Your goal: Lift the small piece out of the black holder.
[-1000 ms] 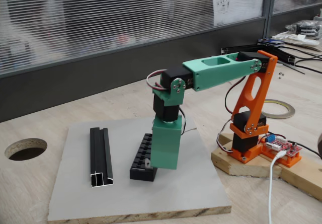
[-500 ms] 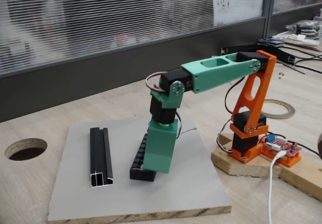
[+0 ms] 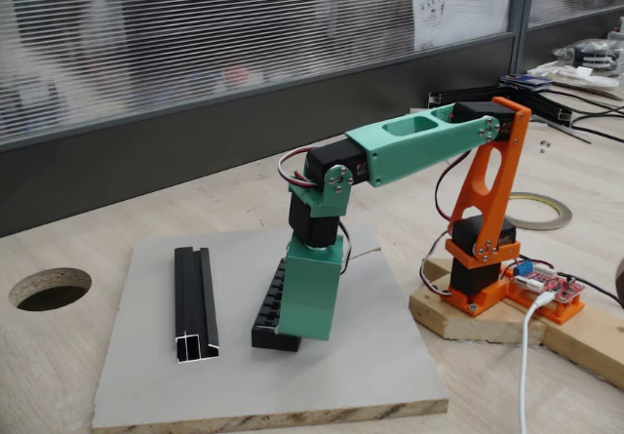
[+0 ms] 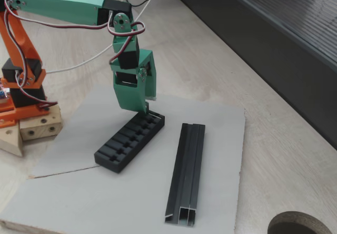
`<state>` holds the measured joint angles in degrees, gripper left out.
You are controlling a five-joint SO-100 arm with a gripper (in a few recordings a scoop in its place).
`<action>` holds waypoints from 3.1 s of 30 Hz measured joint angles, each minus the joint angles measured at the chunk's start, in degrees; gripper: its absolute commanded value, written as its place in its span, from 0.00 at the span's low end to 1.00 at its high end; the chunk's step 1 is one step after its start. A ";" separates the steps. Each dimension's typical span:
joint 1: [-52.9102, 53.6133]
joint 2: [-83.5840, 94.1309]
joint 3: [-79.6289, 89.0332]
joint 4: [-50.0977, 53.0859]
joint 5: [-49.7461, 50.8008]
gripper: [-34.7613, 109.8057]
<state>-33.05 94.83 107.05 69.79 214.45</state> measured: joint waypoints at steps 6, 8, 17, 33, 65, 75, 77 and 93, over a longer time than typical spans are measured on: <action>-0.09 0.00 0.00 0.00 0.00 0.49; 0.00 0.00 0.00 0.00 0.00 0.49; 0.00 0.00 0.00 -1.41 0.00 0.49; 0.00 0.00 0.00 -1.41 0.00 0.49; 0.00 0.00 1.85 -1.49 0.00 0.49; 3.52 0.00 1.85 -1.49 0.00 0.49; 3.60 0.00 1.85 -1.49 0.00 0.49; 3.69 0.00 1.85 -1.49 0.00 0.49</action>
<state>-29.36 94.83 108.90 68.29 214.45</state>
